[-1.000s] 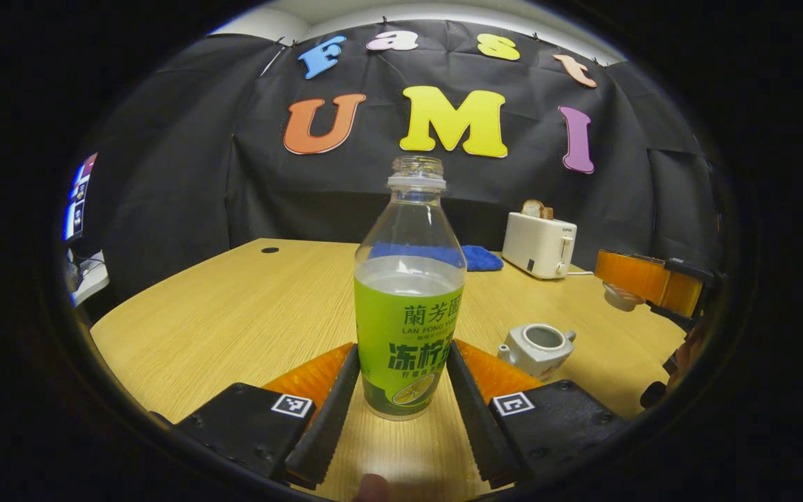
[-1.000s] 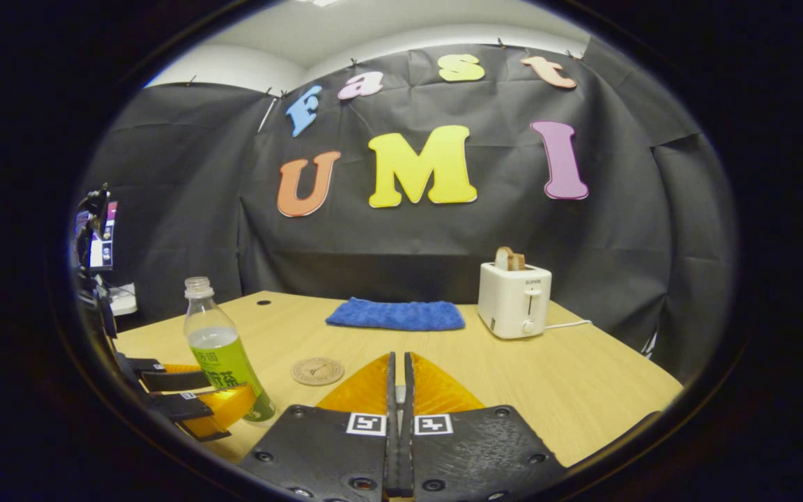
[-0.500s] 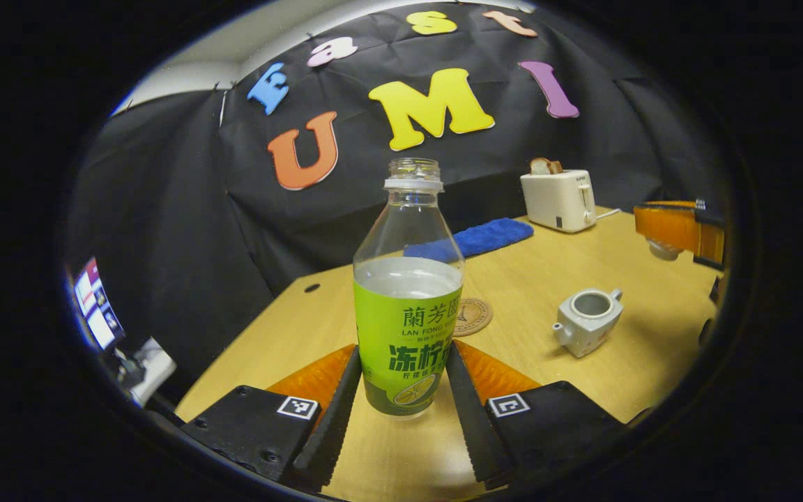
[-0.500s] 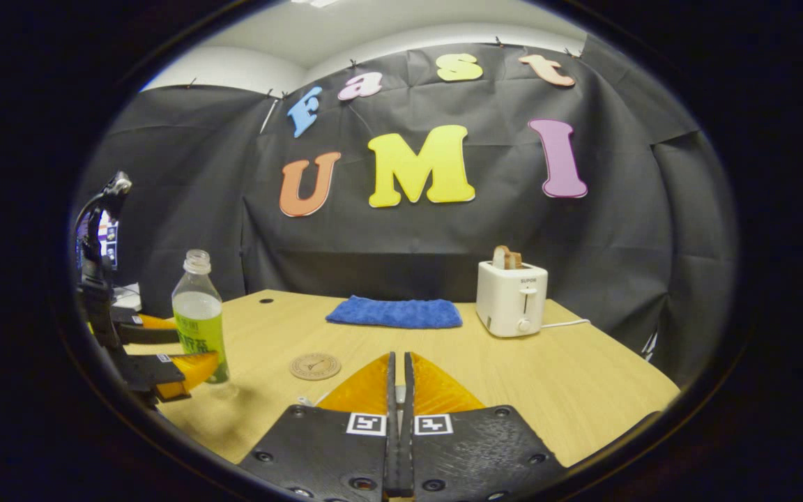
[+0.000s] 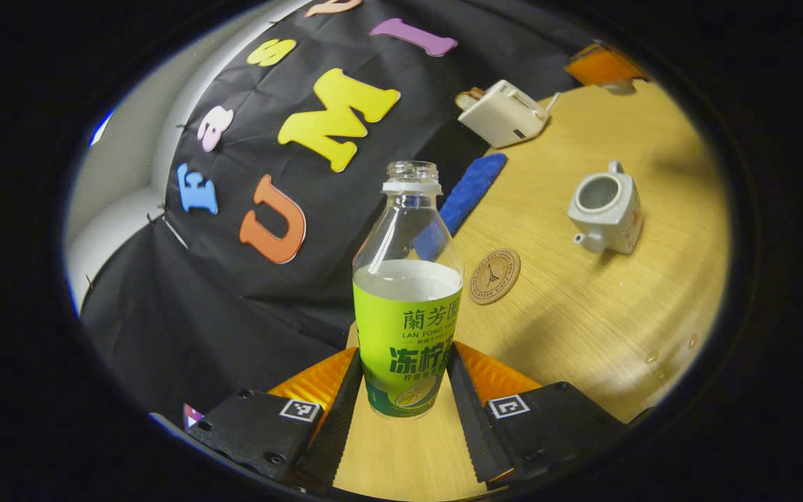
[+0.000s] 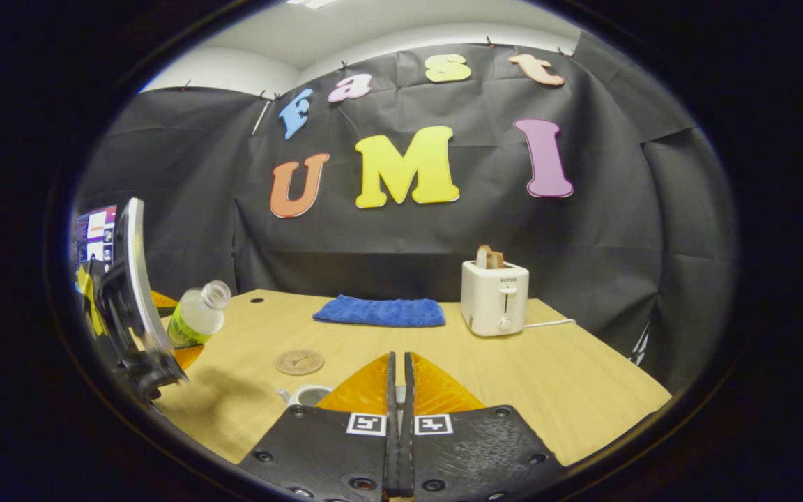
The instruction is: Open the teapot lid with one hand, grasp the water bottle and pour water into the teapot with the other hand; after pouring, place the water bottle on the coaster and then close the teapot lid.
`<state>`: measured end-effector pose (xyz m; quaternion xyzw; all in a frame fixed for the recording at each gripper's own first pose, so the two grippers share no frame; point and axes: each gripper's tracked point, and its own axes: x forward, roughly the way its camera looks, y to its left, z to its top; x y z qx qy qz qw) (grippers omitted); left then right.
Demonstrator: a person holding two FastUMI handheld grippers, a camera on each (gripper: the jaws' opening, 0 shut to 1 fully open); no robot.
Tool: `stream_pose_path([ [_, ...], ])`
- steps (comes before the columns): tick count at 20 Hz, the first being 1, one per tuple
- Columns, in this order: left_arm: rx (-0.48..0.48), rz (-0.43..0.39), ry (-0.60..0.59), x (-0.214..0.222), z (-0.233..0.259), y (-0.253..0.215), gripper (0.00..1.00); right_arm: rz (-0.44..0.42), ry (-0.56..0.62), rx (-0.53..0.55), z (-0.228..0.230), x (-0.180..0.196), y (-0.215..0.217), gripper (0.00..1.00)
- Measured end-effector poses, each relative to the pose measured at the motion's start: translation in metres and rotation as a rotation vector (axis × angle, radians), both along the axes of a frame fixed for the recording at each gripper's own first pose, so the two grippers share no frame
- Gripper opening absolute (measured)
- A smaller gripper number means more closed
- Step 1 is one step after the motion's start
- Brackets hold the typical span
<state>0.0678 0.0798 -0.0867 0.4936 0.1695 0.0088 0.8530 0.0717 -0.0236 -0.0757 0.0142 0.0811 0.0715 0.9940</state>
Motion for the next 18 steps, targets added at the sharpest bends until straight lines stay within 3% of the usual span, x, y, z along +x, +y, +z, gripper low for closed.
stream_pose_path([
  [12,0.394,-0.13,0.146,0.014,0.001,-0.027,0.72,-0.004,0.013,-0.009,-0.009,-0.005,-0.017,0.0],
  [18,0.541,-0.171,0.178,0.016,0.0,-0.042,0.72,-0.007,0.013,-0.009,-0.013,-0.006,-0.026,0.0],
])
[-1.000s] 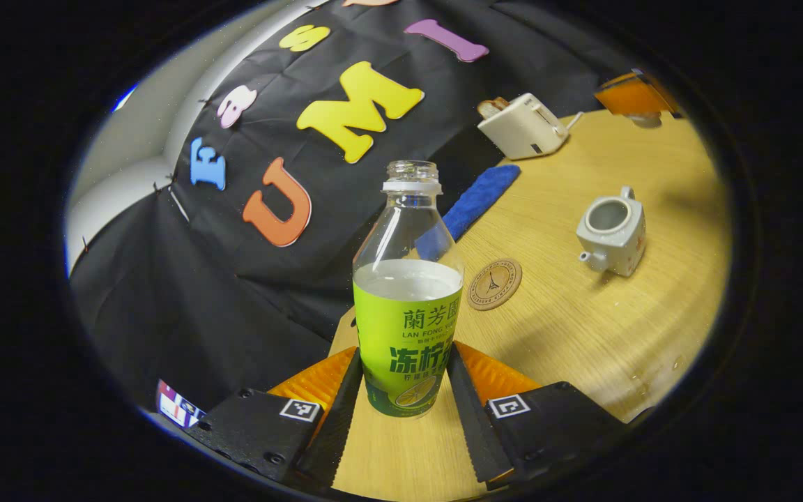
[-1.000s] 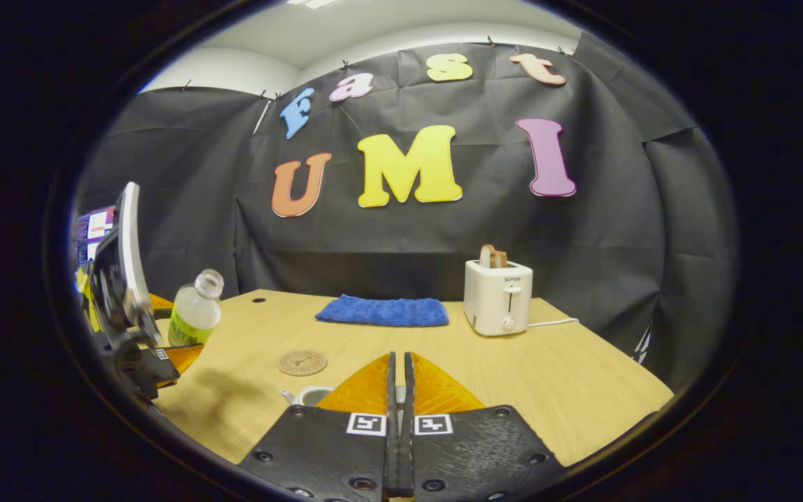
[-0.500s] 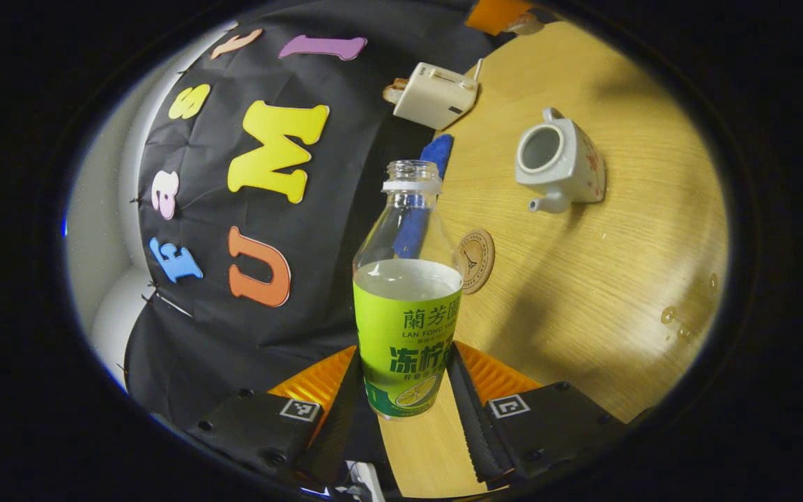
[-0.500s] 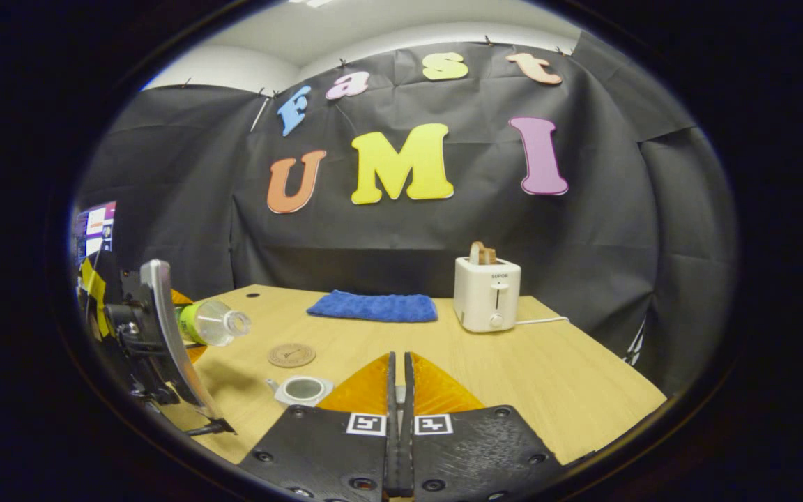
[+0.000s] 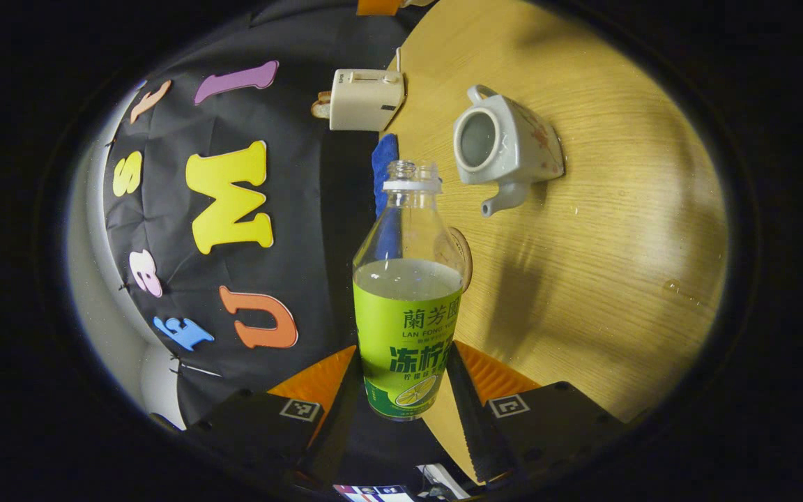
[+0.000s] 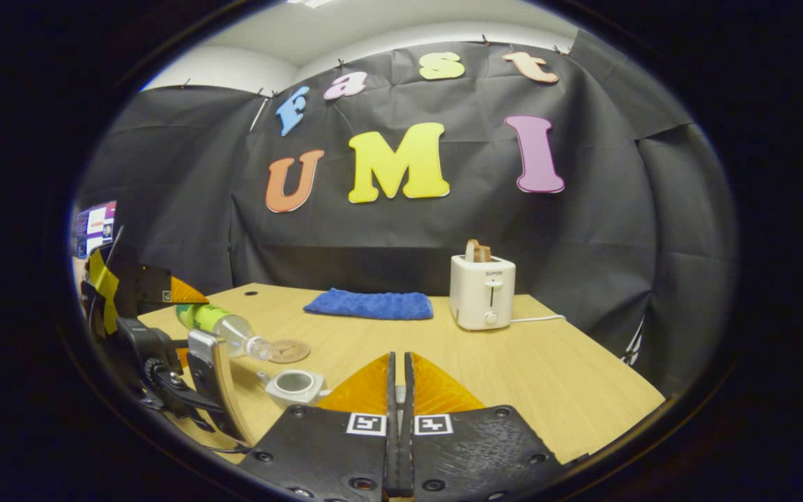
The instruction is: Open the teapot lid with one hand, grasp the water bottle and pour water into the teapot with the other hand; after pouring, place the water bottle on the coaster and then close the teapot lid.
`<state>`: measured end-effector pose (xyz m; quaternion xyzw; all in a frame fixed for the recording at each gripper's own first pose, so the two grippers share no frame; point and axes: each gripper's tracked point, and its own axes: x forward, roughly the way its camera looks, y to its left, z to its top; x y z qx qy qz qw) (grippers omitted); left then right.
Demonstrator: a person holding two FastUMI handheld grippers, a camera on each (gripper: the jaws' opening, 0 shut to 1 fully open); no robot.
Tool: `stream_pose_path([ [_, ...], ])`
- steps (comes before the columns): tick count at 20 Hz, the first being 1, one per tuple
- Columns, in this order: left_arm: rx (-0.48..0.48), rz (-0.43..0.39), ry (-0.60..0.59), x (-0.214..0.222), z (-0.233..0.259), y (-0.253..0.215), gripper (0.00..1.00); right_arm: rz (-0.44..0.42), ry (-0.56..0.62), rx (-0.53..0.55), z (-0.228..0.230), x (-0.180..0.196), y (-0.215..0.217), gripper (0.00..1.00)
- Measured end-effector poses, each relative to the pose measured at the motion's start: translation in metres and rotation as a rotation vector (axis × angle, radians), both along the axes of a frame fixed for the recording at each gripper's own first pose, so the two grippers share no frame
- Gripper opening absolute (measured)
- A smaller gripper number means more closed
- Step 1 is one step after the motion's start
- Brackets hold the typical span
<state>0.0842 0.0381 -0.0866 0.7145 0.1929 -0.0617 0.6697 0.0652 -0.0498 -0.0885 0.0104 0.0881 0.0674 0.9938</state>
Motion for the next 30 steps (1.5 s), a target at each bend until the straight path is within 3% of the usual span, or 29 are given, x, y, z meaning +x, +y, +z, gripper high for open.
stream_pose_path([
  [10,0.191,-0.062,-0.013,0.012,0.018,-0.013,0.72,-0.003,0.002,0.014,-0.004,-0.002,-0.008,0.0],
  [30,0.41,-0.136,-0.071,0.023,0.034,-0.033,0.72,-0.008,-0.002,0.031,-0.006,-0.006,-0.015,0.0],
])
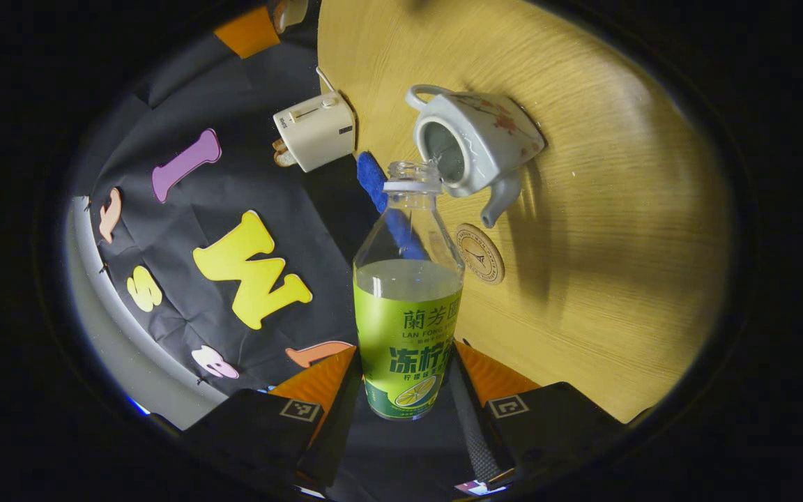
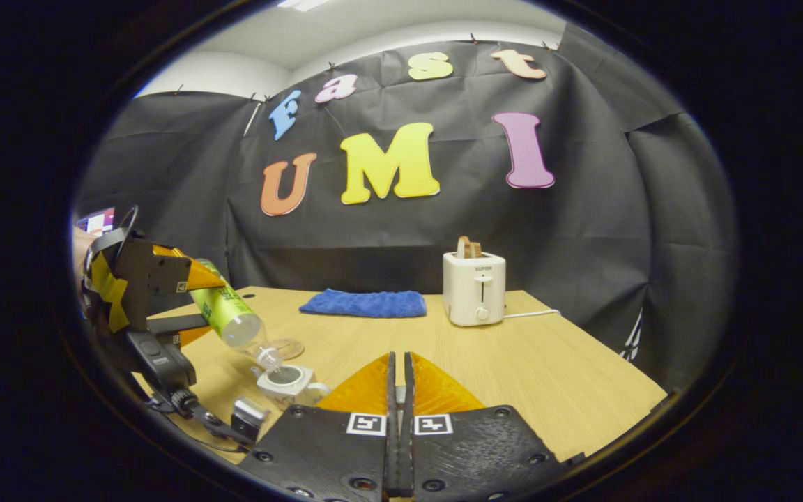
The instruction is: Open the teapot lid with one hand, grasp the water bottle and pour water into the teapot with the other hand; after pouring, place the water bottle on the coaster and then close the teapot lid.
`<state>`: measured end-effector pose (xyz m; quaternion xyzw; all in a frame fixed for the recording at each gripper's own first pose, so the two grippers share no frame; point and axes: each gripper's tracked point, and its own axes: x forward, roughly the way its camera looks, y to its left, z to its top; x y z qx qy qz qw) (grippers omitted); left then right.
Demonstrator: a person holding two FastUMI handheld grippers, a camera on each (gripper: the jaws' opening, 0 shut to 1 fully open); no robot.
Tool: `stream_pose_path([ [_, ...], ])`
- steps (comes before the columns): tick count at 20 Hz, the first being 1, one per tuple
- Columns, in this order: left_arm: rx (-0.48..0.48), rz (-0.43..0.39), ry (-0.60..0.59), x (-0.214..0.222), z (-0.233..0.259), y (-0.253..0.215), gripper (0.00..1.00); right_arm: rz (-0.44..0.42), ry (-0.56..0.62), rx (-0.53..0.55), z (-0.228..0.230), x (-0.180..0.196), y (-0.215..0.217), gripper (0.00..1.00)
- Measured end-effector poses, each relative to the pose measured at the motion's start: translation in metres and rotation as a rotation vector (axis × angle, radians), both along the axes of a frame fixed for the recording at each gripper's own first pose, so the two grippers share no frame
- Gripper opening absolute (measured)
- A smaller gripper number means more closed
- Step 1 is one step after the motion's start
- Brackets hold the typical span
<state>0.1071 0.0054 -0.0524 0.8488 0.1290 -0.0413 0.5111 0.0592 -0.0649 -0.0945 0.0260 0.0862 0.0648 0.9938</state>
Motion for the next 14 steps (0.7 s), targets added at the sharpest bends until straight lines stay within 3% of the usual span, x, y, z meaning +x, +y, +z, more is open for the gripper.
stream_pose_path([
  [14,0.14,-0.038,-0.041,0.004,0.016,-0.011,0.72,0.004,-0.007,0.016,0.001,-0.003,-0.002,0.0],
])
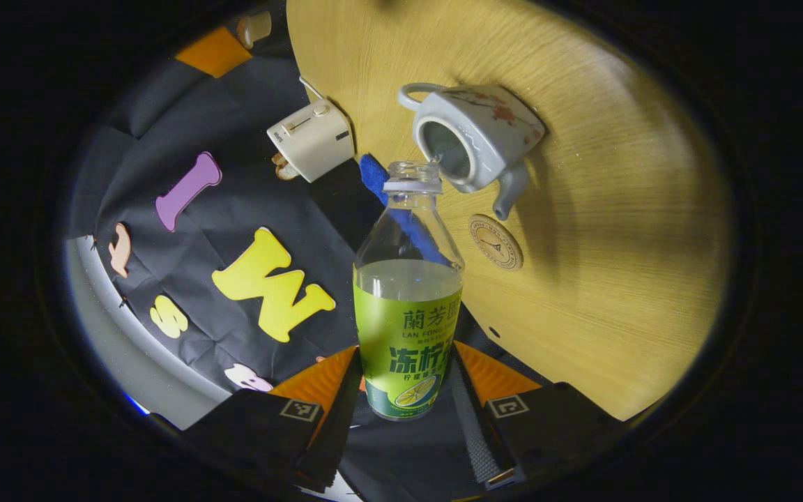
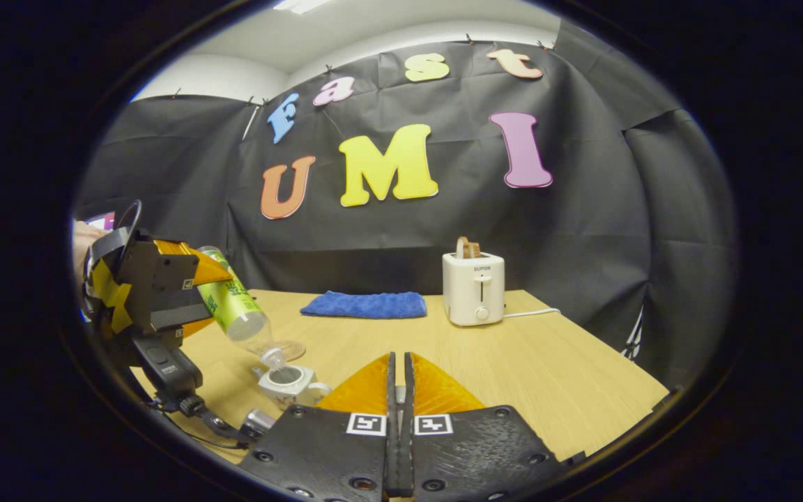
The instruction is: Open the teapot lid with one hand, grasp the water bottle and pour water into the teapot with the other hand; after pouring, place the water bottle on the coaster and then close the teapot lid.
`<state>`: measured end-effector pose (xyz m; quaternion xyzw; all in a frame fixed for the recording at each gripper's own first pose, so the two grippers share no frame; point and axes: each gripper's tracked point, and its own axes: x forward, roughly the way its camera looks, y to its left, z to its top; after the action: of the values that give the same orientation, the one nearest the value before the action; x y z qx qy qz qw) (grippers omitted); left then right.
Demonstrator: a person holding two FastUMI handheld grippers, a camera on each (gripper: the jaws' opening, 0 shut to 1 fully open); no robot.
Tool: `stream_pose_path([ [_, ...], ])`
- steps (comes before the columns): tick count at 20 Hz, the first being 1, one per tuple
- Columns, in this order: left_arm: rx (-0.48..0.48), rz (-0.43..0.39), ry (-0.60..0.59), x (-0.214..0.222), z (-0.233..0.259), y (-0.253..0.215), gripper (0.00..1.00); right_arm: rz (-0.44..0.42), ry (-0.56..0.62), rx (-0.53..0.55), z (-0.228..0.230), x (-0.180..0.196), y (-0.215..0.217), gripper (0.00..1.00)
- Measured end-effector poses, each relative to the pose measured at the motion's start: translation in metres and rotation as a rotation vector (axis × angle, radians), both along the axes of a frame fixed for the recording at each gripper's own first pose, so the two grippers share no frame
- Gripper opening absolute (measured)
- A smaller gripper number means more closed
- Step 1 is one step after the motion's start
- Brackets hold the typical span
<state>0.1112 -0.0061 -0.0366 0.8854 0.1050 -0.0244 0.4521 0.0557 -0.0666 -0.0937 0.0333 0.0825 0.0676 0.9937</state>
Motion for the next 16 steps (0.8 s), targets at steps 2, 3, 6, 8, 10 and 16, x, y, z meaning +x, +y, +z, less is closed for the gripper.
stream_pose_path([
  [2,0.017,-0.003,-0.002,0.0004,0.0014,-0.0026,0.72,0.002,-0.002,0.004,0.0004,-0.0015,-0.0006,0.0],
  [3,0.031,-0.008,-0.006,0.001,0.0022,-0.004,0.72,0.001,-0.003,0.006,0.0,-0.0015,-0.0008,0.0],
  [6,0.054,-0.006,-0.007,-0.0008,0.0049,-0.0051,0.72,0.001,-0.002,0.013,-0.0004,-0.0019,-0.0028,0.0],
  [8,0.065,-0.006,-0.006,0.0,0.0049,-0.0062,0.72,0.0,-0.003,0.016,-0.0002,-0.0027,-0.004,0.0],
  [10,0.066,-0.01,-0.002,0.0006,0.0048,-0.0082,0.72,0.0,-0.003,0.017,-0.0007,-0.0033,-0.0045,0.0],
  [16,0.06,-0.003,-0.002,0.0016,0.0049,-0.0069,0.72,-0.001,-0.007,0.013,0.0015,-0.0049,-0.0038,0.0],
])
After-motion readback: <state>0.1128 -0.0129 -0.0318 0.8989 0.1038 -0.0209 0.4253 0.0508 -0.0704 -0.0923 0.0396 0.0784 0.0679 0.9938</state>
